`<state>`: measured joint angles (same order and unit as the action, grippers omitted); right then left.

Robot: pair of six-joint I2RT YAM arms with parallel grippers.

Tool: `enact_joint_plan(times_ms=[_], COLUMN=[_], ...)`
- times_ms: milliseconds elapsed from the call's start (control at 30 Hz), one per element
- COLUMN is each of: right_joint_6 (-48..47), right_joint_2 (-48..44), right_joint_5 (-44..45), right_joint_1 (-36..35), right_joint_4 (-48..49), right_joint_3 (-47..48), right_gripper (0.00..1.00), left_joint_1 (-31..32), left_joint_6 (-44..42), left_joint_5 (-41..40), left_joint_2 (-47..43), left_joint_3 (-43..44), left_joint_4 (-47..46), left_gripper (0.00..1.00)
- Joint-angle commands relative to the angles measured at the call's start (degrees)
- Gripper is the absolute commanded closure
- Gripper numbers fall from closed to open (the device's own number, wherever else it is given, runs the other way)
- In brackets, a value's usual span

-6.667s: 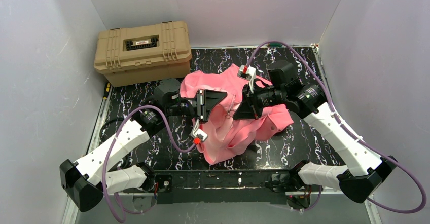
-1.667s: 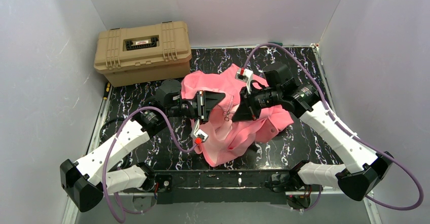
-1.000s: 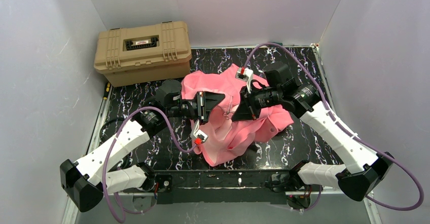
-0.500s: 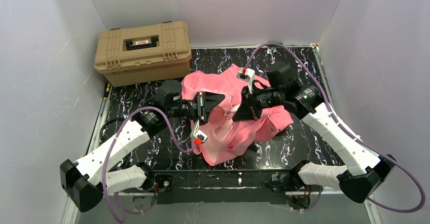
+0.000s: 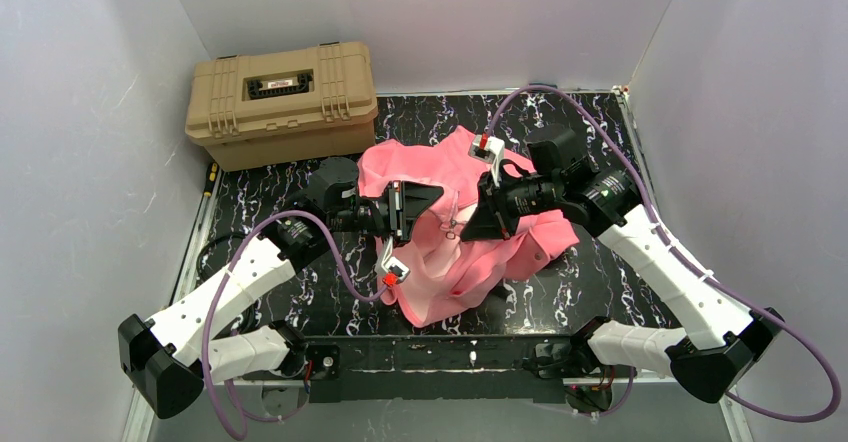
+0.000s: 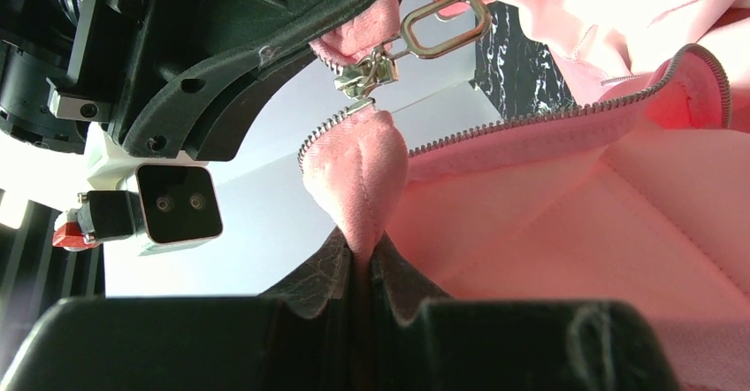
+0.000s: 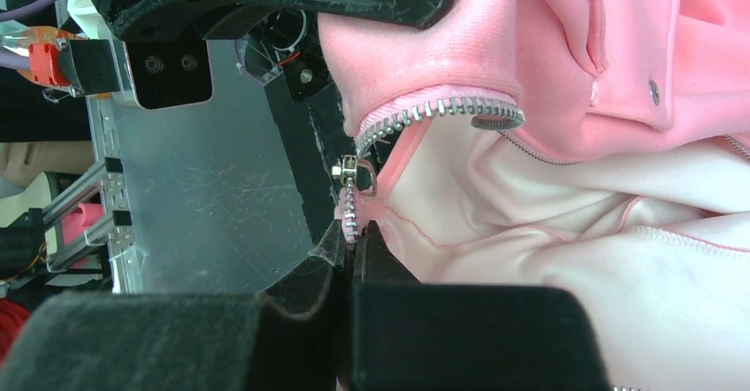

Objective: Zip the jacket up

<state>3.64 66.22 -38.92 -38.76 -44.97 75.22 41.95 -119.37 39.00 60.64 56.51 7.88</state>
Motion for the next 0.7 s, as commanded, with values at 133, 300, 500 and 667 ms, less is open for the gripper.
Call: enact_joint_plan(times_ms=[133,300,500,667], right_joint_6=[0.0,0.8,-1.4,-3.0], right_joint_2=[-0.6,-0.5,-1.4,-3.1], right_joint_5=[-1.3,-1.6,3.2,10.4], right_joint_1=[-0.3,-0.3,-0.4,-0.4], right_joint_4=[1.2,2.3,0.1,0.8], right_joint_3=[1.2,0.3,-2.4,-5.0], right_gripper=[0.99,0.99,0.99,0.99], left_joint_1=[-0.1,-0.1,0.0,-0.1], left_joint_6=[-18.9,-18.6,-12.3,3.2], left_joint_5=[1.5,1.3,-1.6,-3.7], left_joint_2=[-1.6,-1.7,-1.9,-5.3], left_joint_3=[-0.1,-0.4,-1.6,-9.8], left_joint_4=[0.9,0.5,-1.2,-2.8], left_gripper=[1.0,1.0,1.0,0.89])
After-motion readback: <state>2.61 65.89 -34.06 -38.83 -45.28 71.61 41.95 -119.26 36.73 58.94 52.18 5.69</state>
